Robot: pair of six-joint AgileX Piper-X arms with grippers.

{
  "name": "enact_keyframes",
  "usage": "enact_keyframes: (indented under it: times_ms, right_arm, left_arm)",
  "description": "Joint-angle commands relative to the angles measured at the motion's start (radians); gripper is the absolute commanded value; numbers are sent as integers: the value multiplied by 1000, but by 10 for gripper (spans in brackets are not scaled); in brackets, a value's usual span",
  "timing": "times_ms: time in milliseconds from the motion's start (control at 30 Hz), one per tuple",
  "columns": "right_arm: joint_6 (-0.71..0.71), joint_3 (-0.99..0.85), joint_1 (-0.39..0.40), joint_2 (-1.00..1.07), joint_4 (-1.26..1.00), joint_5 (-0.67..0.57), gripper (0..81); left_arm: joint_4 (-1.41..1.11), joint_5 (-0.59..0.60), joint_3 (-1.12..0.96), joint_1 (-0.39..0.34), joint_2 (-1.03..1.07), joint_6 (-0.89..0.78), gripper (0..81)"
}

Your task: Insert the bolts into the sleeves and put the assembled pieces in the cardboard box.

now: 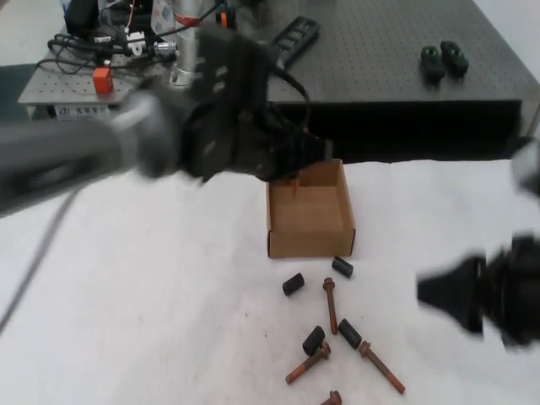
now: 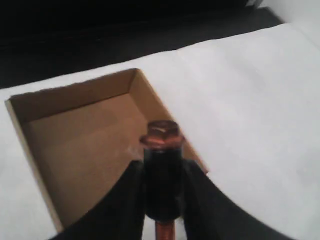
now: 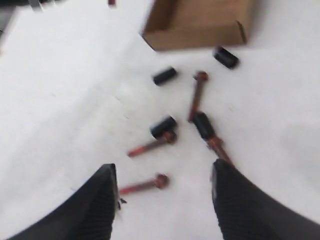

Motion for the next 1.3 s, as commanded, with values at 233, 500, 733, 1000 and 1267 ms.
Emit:
enact_keyframes:
  times_ms: [233,500,733,1000,1267]
  right_arm:
    - [-245,-2,64,158,356,324,420]
    - [-319,-20,86,405,186,341,420]
    - [-425,-148,92,683,147,361,407]
    - [-497,-264,185,875,145,433,372]
    - [-536,-272,218,906,176,517,92]
  left_arm:
    - [398,-33,-558,14,428,27,7]
    - [439,-72,-620,20,484,4,118]
    - [474,-77,-620,20,468,-1,238]
    - [550,-118,-620,20,343,68,237]
    - [715,-150,-614,20,217,143,237]
